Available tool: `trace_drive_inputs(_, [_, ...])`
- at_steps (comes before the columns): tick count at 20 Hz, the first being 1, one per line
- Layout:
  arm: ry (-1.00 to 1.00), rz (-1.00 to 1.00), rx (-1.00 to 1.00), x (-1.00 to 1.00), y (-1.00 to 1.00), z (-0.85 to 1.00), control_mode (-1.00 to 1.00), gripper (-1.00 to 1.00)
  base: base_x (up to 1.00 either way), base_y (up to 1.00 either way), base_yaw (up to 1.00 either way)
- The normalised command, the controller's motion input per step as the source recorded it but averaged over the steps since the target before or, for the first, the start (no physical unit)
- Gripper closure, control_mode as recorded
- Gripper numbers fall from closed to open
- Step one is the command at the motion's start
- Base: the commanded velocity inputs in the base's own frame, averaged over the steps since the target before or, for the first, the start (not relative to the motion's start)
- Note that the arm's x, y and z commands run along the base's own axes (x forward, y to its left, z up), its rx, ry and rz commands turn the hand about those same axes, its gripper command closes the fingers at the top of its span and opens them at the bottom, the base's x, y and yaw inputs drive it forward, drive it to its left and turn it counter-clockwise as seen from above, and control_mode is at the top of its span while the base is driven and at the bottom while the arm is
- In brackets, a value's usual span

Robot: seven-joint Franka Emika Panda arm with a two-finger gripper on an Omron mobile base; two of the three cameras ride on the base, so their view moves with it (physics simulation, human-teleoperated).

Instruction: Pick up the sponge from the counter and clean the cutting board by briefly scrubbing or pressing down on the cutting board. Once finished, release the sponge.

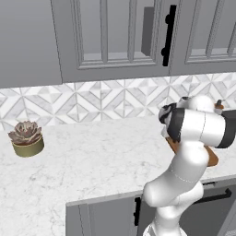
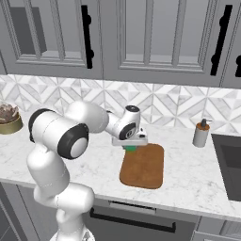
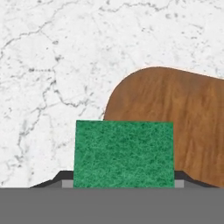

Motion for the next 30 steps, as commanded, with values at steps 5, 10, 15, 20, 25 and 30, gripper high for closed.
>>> trace_drive_inputs(5, [0.0,0.03,0.0,0.17,-0.05,-0.16,-1.0,1.0,0.0,0.0,0.0])
trace_drive_inputs(10, [0.0,0.0,0.0,0.0,0.0,-0.23,-1.0,1.0,0.0,0.0,0.0])
trace_drive_inputs(15, [0.0,0.0,0.0,0.0,-0.01,-0.2,-1.0,1.0,0.0,0.0,0.0])
trace_drive_inputs(20, [0.0,0.0,0.0,0.02,-0.1,-0.19,-1.0,1.0,0.0,0.0,0.0])
trace_drive_inputs(25, [-0.01,0.0,-0.01,0.04,-0.25,-0.12,-1.0,1.0,0.0,0.0,0.0])
trace_drive_inputs(30, [-0.04,0.0,0.0,0.0,-0.42,-0.04,-1.0,1.0,0.0,0.0,0.0])
